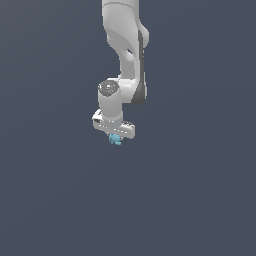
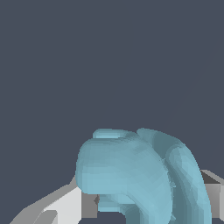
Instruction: Pick up the object and move it to a goal position.
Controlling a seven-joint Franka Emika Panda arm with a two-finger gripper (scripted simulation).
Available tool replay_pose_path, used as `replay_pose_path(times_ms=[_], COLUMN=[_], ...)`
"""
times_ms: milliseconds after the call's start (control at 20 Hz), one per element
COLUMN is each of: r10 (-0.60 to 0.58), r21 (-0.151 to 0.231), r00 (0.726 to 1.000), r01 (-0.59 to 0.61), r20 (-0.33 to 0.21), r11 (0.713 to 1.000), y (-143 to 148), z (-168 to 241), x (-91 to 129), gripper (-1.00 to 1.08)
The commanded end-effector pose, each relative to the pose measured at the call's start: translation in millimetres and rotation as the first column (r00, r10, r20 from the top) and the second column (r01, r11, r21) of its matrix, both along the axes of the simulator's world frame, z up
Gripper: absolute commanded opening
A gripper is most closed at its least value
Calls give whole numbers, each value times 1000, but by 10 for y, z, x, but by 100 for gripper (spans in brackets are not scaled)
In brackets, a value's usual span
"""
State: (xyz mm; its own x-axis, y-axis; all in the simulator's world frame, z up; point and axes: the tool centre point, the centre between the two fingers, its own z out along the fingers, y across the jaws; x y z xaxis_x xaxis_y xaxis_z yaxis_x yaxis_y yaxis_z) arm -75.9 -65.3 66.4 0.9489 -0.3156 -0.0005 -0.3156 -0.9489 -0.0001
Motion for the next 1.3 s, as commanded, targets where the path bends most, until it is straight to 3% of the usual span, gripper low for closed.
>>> replay_pose_path(times_ms=[0, 700, 1250], r10=[0, -1, 0], r21=[0, -1, -1], r00=[1000, 1000, 1000], r01=[0, 1, 0], r20=[1, 0, 0], r11=[1000, 1000, 1000], y=[-17, -155, -189], z=[153, 1285, 1587], x=[14, 125, 178], gripper=[-100, -100, -100])
